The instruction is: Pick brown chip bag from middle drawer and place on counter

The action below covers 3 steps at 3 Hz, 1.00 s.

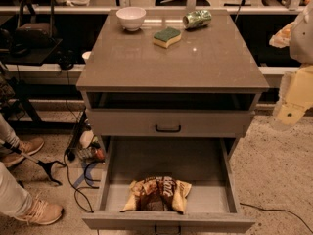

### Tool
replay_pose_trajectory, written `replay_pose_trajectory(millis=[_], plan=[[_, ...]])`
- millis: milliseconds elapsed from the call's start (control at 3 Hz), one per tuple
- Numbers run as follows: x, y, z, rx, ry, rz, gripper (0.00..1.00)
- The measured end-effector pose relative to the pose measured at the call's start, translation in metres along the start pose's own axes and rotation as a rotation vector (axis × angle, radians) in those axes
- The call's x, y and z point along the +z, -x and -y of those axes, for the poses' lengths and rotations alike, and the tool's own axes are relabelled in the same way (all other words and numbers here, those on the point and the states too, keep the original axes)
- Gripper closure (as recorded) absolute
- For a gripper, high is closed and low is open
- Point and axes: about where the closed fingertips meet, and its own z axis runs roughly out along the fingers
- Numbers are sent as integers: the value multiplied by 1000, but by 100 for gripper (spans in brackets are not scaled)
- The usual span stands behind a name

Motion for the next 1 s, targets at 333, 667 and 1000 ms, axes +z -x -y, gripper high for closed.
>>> replay_pose_trajectory(millis=[333, 667, 1000], plan=[[3, 2, -1, -6, 7, 5, 0], [41, 19, -14, -76, 86, 65, 0], [105, 52, -40, -113, 199, 149, 0]])
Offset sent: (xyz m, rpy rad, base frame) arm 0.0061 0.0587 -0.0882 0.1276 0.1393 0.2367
